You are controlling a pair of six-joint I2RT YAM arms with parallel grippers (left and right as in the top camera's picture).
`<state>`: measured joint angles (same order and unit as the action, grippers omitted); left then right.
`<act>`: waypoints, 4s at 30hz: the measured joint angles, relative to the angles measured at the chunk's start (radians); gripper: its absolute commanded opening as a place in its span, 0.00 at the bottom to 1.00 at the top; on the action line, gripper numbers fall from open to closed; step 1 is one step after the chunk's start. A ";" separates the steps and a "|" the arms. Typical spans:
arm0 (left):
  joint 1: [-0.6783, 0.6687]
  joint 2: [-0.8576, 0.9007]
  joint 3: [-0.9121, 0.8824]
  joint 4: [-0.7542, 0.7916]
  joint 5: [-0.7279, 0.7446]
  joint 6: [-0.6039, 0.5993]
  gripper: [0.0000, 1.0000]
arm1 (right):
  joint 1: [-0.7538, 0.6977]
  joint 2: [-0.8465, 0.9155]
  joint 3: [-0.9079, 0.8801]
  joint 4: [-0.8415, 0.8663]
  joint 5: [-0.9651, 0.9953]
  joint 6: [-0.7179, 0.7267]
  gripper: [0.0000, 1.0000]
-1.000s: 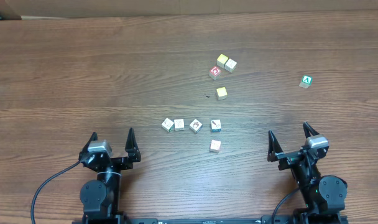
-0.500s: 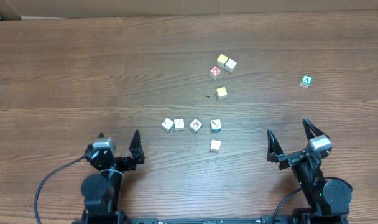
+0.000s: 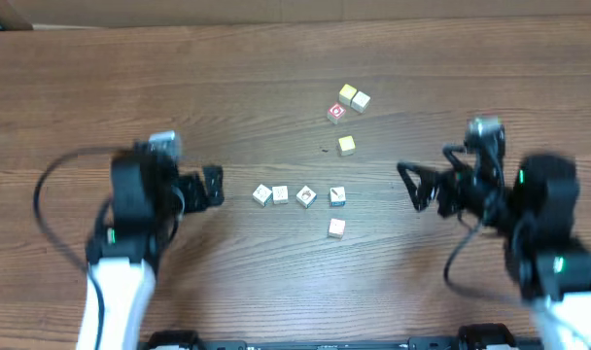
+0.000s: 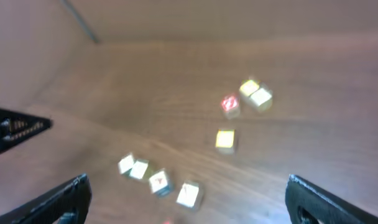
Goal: Flip 5 blocks
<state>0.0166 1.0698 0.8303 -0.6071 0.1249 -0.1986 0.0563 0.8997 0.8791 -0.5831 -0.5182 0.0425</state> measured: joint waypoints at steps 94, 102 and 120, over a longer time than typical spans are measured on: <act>-0.050 0.347 0.418 -0.444 0.074 0.000 1.00 | 0.574 0.770 0.137 -0.352 0.382 0.649 0.23; -0.050 0.347 0.418 -0.444 0.074 -0.001 1.00 | 0.629 0.662 0.146 -0.543 0.430 0.644 0.20; -0.050 0.347 0.418 -0.472 0.074 0.000 1.00 | 0.826 0.621 -0.108 -0.358 0.430 0.821 0.27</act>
<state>-0.0330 1.4170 1.2484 -1.0786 0.1989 -0.1989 0.8825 1.5211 0.7712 -0.9413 -0.0887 0.8639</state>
